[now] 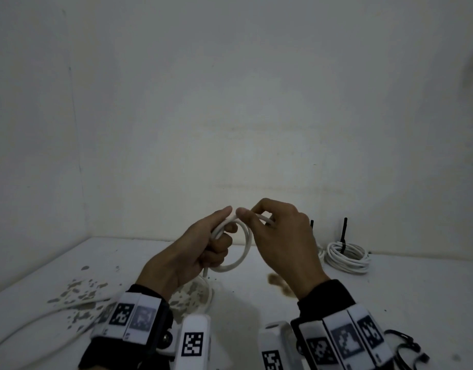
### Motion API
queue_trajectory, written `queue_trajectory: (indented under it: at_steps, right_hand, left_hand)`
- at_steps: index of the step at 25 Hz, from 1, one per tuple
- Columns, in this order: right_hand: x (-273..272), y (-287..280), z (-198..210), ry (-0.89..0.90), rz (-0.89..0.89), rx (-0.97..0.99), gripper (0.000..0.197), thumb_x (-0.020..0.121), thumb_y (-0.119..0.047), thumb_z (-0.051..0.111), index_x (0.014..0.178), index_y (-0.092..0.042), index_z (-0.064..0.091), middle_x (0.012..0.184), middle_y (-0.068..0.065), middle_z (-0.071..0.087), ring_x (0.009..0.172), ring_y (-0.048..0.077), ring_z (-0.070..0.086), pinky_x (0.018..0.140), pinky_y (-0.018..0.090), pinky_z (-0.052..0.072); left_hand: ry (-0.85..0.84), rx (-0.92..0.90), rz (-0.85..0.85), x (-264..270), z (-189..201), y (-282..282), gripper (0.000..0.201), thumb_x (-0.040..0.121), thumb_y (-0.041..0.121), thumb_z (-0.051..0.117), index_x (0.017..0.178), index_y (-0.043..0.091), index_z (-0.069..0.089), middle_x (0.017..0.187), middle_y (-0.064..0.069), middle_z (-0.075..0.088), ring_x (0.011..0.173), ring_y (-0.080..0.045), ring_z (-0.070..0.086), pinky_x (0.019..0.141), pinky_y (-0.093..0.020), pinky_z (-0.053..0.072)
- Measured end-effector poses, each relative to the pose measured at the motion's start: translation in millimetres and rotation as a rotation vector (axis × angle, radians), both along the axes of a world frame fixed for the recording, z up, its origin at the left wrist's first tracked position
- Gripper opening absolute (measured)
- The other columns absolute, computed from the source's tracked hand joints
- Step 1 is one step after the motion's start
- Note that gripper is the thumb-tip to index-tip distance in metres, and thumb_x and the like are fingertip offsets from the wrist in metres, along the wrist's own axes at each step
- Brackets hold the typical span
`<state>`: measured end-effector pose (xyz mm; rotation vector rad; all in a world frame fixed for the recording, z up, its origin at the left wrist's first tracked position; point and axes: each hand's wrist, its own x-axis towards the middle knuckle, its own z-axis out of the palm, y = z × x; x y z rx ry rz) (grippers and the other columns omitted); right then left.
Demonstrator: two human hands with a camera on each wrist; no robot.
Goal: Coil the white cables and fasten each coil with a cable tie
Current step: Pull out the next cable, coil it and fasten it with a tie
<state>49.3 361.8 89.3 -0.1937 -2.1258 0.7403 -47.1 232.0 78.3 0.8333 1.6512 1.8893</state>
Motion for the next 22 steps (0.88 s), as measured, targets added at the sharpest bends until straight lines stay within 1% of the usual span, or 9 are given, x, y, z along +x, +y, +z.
queue_trajectory:
  at_steps: [4,8,11,13,15,17,19,21,22]
  right_hand:
    - [2,9,4,-0.009,0.022,0.006,0.043,0.078,-0.065,0.068,0.070,-0.023,0.062,0.046,-0.009,0.045,0.044,0.006,0.045,0.043,0.016,0.031]
    - [3,16,6,-0.076,0.140,-0.038,0.026,0.089,-0.045,0.068,0.076,-0.023,0.065,0.042,-0.021,0.051,0.047,-0.004,0.051,0.047,0.009,0.036]
    - [1,21,7,-0.104,0.192,-0.049,0.016,0.096,-0.034,0.063,0.084,-0.024,0.066,0.044,-0.020,0.051,0.046,-0.001,0.048,0.048,0.011,0.036]
    - [1,22,7,-0.123,0.224,-0.043,0.011,0.098,-0.029,0.059,0.091,-0.025,0.066,0.048,-0.017,0.052,0.048,0.000,0.048,0.048,0.013,0.035]
    - [3,25,8,-0.174,0.252,-0.033,0.008,0.100,-0.026,0.056,0.100,-0.027,0.064,0.059,-0.011,0.054,0.051,0.002,0.048,0.051,0.014,0.035]
    - [10,32,11,-0.268,0.239,-0.033,0.007,0.100,-0.027,0.056,0.105,-0.029,0.061,0.071,-0.006,0.060,0.057,0.004,0.052,0.056,0.020,0.042]
    - [21,44,14,-0.396,0.215,-0.089,0.011,0.099,-0.033,0.057,0.099,-0.023,0.063,0.073,0.003,0.066,0.055,0.010,0.058,0.056,0.026,0.050]
    - [31,54,15,-0.540,0.172,-0.067,0.029,0.099,-0.042,0.054,0.089,-0.017,0.066,0.070,0.006,0.067,0.051,0.013,0.058,0.050,0.026,0.048]
    - [34,56,15,-0.588,0.148,-0.047,0.036,0.099,-0.045,0.053,0.085,-0.016,0.067,0.068,0.004,0.066,0.049,0.013,0.056,0.047,0.024,0.045]
  left_hand:
    - [0.116,-0.034,0.030,1,1,-3,0.044,0.083,0.057,0.057,0.080,0.015,0.047,0.058,0.001,0.012,0.047,-0.012,0.008,0.047,-0.026,0.009]
    - [0.133,-0.070,0.043,-1,1,-4,0.045,0.077,0.060,0.059,0.062,0.022,0.040,0.051,0.003,0.016,0.044,-0.012,0.010,0.045,-0.026,0.011]
    - [0.142,-0.093,0.053,-2,0,-3,0.053,0.075,0.063,0.058,0.065,0.023,0.025,0.054,0.002,0.014,0.047,-0.014,0.009,0.047,-0.028,0.010]
    - [0.130,-0.098,0.065,-2,0,-2,0.051,0.078,0.062,0.057,0.063,0.024,0.026,0.054,0.002,0.013,0.048,-0.015,0.008,0.048,-0.028,0.010]
    - [0.105,-0.074,0.086,-3,0,-2,0.050,0.085,0.059,0.055,0.062,0.025,0.026,0.053,0.002,0.013,0.046,-0.014,0.009,0.047,-0.028,0.010]
    - [0.047,0.005,0.125,-7,1,-5,0.048,0.091,0.053,0.052,0.062,0.025,0.026,0.048,0.004,0.014,0.040,-0.012,0.010,0.044,-0.025,0.011]
    - [-0.032,0.106,0.191,-16,2,-10,0.047,0.094,0.050,0.050,0.061,0.024,0.028,0.043,0.007,0.017,0.034,-0.009,0.012,0.038,-0.020,0.012]
    - [-0.101,0.180,0.270,-26,1,-17,0.046,0.096,0.048,0.050,0.062,0.023,0.032,0.041,0.008,0.018,0.031,-0.007,0.013,0.035,-0.018,0.014]
    - [-0.125,0.194,0.298,-31,-1,-18,0.046,0.096,0.048,0.051,0.063,0.023,0.032,0.042,0.008,0.017,0.031,-0.007,0.013,0.035,-0.017,0.014]
